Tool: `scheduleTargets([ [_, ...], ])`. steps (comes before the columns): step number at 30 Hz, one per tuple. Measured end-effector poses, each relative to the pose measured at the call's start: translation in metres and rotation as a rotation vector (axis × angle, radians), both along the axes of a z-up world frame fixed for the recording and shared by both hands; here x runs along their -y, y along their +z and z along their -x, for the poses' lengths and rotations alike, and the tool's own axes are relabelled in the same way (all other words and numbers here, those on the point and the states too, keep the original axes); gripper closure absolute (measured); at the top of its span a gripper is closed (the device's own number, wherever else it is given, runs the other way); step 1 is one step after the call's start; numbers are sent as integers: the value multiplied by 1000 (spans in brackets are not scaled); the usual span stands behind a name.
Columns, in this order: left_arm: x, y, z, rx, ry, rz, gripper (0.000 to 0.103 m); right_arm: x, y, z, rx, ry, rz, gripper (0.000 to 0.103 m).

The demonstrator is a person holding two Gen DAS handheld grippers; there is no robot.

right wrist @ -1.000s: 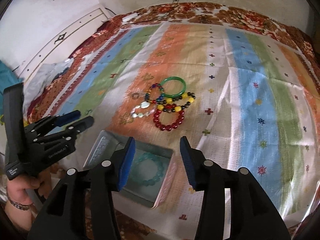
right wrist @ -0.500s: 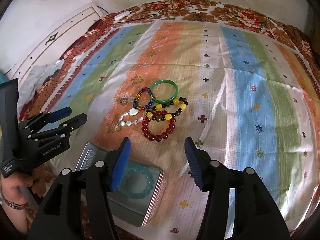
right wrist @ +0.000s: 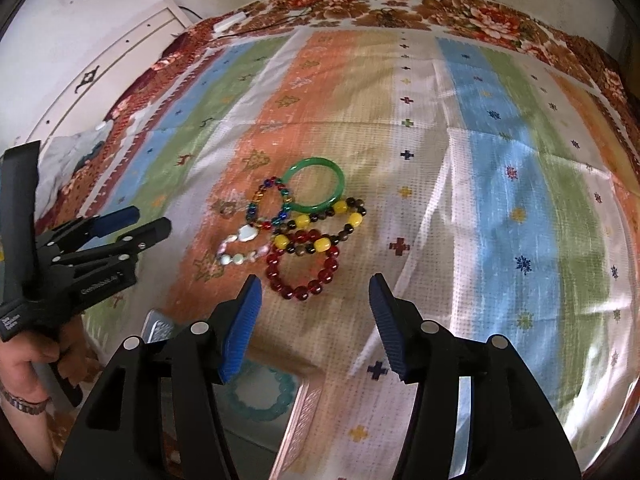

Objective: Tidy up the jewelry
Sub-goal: 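Grasp the silver ring with the left tool while the right tool grasps the black-and-yellow bead bracelet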

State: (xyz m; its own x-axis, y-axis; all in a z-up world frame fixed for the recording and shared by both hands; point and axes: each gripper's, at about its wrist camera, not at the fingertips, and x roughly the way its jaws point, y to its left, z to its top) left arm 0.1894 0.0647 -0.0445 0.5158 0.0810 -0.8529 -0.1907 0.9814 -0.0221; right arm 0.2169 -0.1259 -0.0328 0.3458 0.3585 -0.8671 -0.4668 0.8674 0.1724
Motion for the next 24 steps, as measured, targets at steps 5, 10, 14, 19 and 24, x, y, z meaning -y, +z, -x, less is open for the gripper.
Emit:
scheduleTargets([
  [5,-7,-5,-9,-18,7,10,44,-3,-7,-10,-13,4,18,47],
  [10,-9,-7,-18,-23,0,20,44,-9,-11,-17,-13,8,38,47],
  [14,-11,-12,-27,-38,-2,26,44,-13,-17,-25,-22,-2,56,47],
  [19,-14,-20,-37,-63,-3,41,44,-14,-27,-37,-47,-20,71,47],
  [24,-14,-27,-48,-82,-16,40,44,-15,-35,-49,-67,-40,81,47],
])
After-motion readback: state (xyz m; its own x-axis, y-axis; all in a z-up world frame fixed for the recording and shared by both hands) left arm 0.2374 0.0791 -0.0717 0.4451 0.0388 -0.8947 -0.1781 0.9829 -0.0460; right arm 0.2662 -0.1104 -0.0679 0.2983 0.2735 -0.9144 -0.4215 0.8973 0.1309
